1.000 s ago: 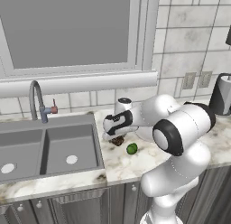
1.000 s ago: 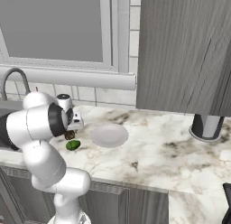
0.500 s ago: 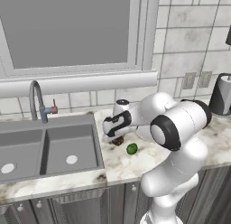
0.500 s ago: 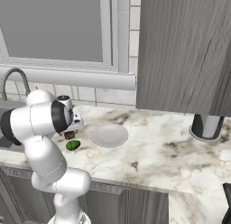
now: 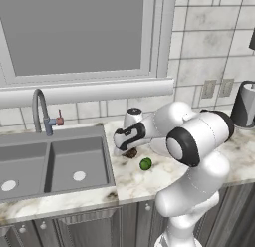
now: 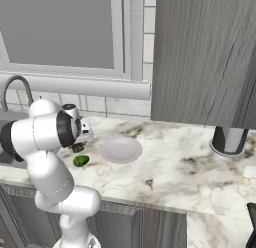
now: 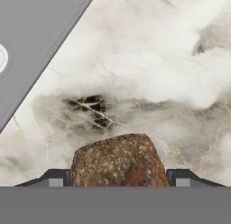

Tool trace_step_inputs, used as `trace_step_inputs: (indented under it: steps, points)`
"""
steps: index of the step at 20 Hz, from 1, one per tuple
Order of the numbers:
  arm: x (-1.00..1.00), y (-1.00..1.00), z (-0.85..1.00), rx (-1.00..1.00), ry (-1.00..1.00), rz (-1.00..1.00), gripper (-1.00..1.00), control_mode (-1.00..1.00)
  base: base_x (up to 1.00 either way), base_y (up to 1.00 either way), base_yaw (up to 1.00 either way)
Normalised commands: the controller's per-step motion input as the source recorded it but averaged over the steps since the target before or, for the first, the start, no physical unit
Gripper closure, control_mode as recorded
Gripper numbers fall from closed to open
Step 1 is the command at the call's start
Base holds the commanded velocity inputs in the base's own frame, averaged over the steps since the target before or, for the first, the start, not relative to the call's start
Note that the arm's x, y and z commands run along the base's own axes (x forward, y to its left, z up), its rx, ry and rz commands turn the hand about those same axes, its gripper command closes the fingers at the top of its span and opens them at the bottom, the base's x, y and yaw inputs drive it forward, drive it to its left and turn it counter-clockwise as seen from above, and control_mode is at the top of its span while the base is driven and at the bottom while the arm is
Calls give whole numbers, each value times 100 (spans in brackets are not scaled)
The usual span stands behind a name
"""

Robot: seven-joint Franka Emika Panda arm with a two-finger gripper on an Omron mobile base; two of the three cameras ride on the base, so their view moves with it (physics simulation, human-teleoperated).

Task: Pick the avocado and bread from the counter and place them on the plate. Then pick the jam from the cabinet and place it next to the plate. Lastly close the cabinet door.

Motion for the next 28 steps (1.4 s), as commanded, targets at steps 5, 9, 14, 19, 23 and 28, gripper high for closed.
trace_step_inputs:
  steps: [5, 9, 14, 19, 23, 28]
  points:
    - [-31, -44, 15, 1, -15, 0, 100, -100, 0, 0, 0]
    - [-28, -27, 53, 1, -8, -3, 100, -100, 0, 0, 0]
    - [-14, -20, 76, 1, 0, -5, 100, -100, 0, 0, 0]
    - [0, -21, 75, 0, 0, -9, 100, -100, 0, 0, 0]
    - [0, -39, 42, 0, 2, -11, 100, -100, 0, 0, 0]
    - [0, -54, 10, 0, 2, -11, 100, -100, 0, 0, 0]
